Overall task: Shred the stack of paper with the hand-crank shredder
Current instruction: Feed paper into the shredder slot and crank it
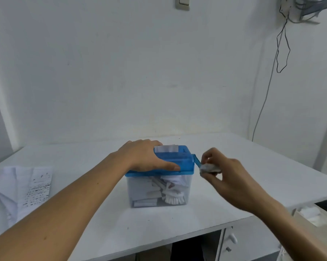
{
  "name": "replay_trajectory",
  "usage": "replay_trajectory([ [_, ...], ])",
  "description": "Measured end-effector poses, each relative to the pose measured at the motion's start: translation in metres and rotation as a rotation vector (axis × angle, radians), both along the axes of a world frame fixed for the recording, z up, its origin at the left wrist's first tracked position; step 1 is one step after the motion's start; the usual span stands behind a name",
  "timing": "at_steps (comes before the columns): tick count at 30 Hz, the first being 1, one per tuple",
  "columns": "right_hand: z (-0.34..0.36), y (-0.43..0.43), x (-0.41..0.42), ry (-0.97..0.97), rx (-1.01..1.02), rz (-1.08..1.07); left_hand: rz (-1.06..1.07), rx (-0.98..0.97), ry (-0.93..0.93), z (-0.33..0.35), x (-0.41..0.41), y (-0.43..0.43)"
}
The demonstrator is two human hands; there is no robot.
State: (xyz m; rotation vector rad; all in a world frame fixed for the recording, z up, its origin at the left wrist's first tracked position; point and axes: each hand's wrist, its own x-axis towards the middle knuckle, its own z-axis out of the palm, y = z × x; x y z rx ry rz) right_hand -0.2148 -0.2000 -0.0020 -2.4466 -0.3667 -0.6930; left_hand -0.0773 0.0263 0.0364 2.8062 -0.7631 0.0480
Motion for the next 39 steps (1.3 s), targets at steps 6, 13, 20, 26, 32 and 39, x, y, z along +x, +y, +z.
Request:
replay_trajectory([
  [6,0.033,-0.002,0.033,-0.276,0.05,-0.027,0.004,0.002,0.019,0.003,-0.003,0.001],
  [13,0.002,-0.002,0.1,-0.312,0.123,-0.163,0.013,0.031,-0.018,0.002,-0.002,0.001],
  [20,-0.067,-0.003,0.099,-0.016,0.037,-0.092,0.012,0.031,-0.026,0.004,-0.008,-0.001],
  [26,-0.078,0.005,0.075,0.046,-0.048,-0.152,0.03,0.021,-0.022,0.002,-0.007,0.0],
  [32,-0.058,0.004,0.025,-0.029,-0.035,-0.106,0.039,0.026,-0.014,0.002,-0.006,-0.001],
  [39,-0.012,-0.012,0.01,-0.095,-0.227,-0.005,0.041,0.034,-0.002,0.004,-0.007,-0.002],
])
